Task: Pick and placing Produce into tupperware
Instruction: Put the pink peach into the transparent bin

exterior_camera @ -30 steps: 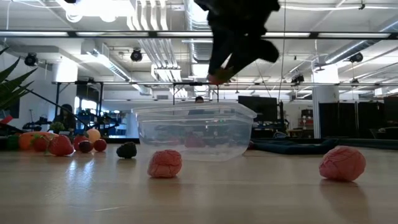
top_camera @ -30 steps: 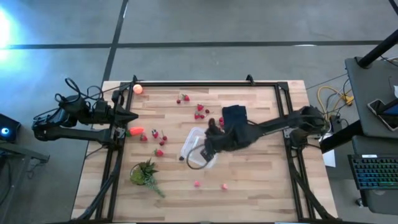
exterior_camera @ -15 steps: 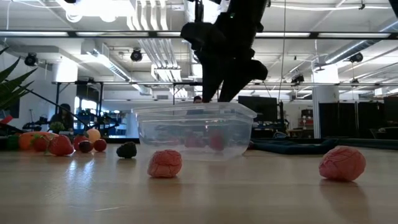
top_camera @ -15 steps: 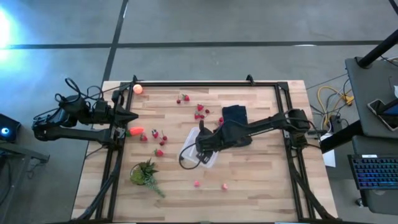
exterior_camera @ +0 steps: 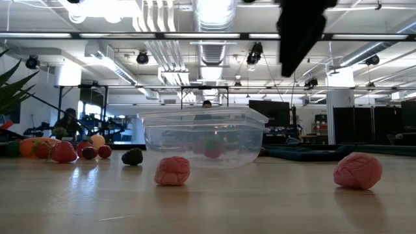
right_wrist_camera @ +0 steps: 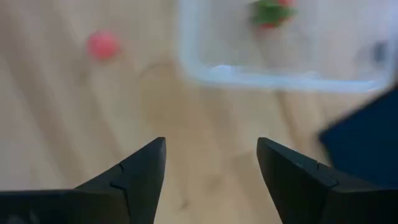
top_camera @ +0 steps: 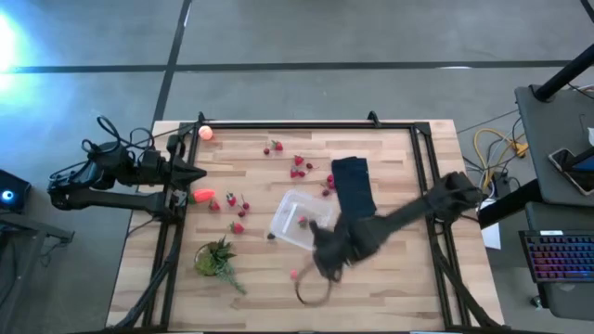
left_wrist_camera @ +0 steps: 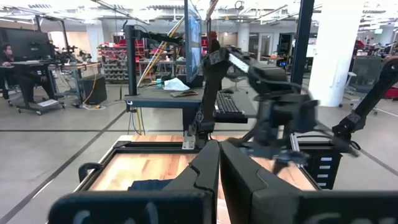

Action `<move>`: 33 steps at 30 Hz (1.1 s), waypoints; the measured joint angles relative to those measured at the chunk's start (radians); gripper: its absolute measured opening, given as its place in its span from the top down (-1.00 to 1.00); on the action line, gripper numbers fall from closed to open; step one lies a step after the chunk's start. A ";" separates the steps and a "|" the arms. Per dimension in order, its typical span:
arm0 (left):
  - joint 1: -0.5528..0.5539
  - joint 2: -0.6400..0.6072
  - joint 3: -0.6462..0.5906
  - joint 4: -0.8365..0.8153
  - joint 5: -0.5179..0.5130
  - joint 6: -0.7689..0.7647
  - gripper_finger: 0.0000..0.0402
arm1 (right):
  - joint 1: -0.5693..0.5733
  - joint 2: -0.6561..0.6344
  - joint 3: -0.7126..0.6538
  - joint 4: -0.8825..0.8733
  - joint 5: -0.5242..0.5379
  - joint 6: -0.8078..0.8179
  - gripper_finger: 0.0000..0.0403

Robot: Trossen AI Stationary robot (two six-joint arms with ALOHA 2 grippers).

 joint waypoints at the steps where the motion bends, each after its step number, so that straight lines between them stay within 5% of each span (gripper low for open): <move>1: 0.000 0.000 0.000 0.000 0.000 0.000 1.00 | 0.029 0.003 0.000 0.010 0.006 0.000 -0.20; 9: 0.000 0.000 0.000 0.000 0.000 0.000 1.00 | 0.168 0.105 0.002 0.029 0.023 0.095 -0.19; 25: 0.000 0.000 0.000 0.000 0.000 0.000 1.00 | 0.181 0.249 0.003 0.136 0.020 0.110 -0.22; 33: 0.000 0.000 0.000 0.000 0.000 0.000 1.00 | 0.179 0.265 0.002 0.128 0.032 0.147 -0.09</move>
